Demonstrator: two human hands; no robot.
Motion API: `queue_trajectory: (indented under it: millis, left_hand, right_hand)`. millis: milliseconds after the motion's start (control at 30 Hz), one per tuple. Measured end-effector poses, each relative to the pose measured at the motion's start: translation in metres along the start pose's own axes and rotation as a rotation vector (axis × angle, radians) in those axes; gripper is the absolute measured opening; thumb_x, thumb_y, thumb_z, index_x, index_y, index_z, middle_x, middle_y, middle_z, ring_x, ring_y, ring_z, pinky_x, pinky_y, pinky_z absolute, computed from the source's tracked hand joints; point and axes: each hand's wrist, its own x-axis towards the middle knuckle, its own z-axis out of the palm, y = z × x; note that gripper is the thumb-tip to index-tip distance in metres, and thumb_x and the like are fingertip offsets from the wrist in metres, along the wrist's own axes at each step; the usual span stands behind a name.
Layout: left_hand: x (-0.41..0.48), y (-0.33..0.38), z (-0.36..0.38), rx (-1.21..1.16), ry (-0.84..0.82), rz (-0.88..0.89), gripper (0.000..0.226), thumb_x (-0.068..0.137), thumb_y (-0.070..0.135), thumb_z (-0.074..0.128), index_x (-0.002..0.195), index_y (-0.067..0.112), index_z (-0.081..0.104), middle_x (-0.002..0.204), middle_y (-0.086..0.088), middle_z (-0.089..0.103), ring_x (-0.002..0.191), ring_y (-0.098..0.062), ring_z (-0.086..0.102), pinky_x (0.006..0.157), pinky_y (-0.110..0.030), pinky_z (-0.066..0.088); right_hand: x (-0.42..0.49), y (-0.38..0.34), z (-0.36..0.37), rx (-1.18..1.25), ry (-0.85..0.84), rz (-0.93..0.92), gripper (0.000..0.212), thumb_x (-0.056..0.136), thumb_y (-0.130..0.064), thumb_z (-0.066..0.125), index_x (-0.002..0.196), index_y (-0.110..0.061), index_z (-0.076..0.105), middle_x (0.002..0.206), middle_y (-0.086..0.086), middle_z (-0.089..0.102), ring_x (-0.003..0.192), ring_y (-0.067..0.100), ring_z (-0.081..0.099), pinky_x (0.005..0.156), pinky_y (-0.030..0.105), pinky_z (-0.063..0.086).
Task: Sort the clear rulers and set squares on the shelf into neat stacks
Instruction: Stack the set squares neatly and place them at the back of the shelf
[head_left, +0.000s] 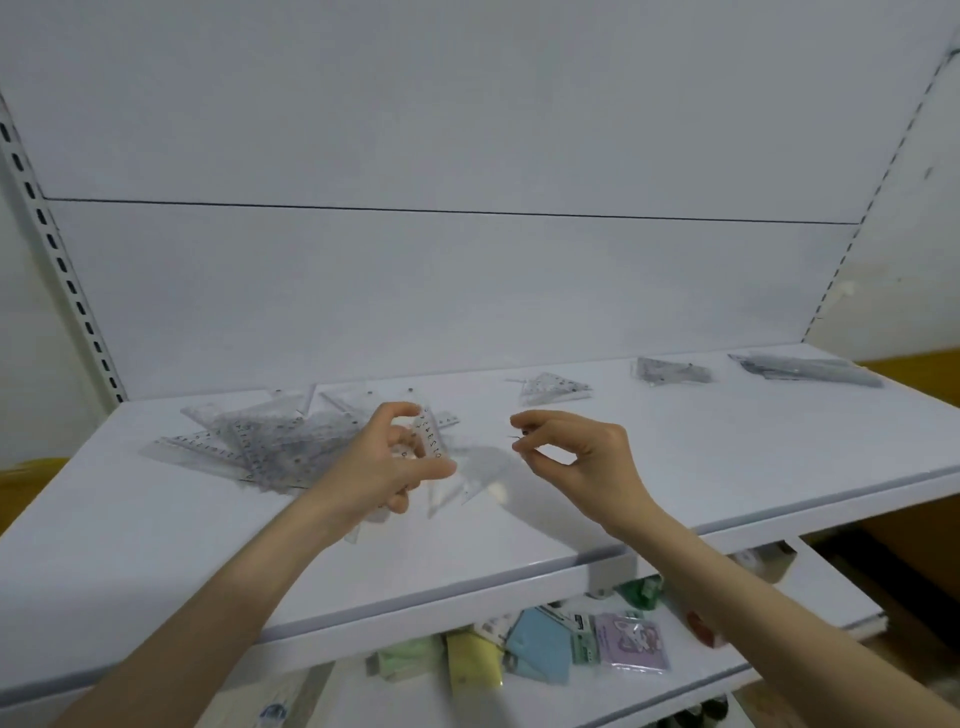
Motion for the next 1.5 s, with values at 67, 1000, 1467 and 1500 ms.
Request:
queue_trajectory:
  millis: [67,1000,1467,1500]
  left_hand:
    - [0.004,0.000,0.013,-0.020,0.019,-0.011,0.050,0.079,0.010,0.075,0.118,0.020,0.046,0.104,-0.008,0.051,0.053,-0.015,0.043,0.040,-0.021,0.031]
    - [0.115,0.024,0.139,0.519,0.453,-0.086,0.049,0.062,0.035,0.069,0.099,0.013,0.045,0.062,0.001,0.051,0.054,-0.017,0.043,0.051,-0.028,0.031]
    - [0.136,0.020,0.136,0.783,0.318,-0.029,0.061,0.050,0.040,0.057,0.110,0.029,0.052,0.075,0.005,0.059,0.074,-0.015,0.056,0.074,-0.035,0.049]
    - [0.135,0.021,0.138,0.785,0.297,-0.021,0.061,0.050,0.041,0.058,0.110,0.029,0.051,0.075,0.004,0.059,0.073,-0.015,0.056,0.073,-0.035,0.050]
  right_hand:
    - [-0.004,0.009,-0.014,0.026,-0.007,0.079,0.018,0.078,0.002,0.074,0.083,-0.016,0.077,0.104,-0.005,0.073,0.098,0.006,0.068,0.089,0.028,0.055]
    - [0.111,0.177,-0.052,0.073,-0.240,0.392,0.013,0.077,-0.001,0.068,0.088,-0.008,0.073,0.098,0.008,0.071,0.082,0.013,0.059,0.071,0.010,0.042]
    - [0.106,0.166,-0.078,0.159,-0.375,0.356,0.021,0.086,-0.023,0.069,0.106,-0.017,0.072,0.110,-0.006,0.069,0.105,0.008,0.062,0.088,0.022,0.046]
    - [0.103,0.157,-0.082,0.202,-0.450,0.345,0.032,0.082,-0.029,0.074,0.112,-0.018,0.069,0.109,-0.006,0.069,0.101,0.005,0.064,0.090,0.023,0.050]
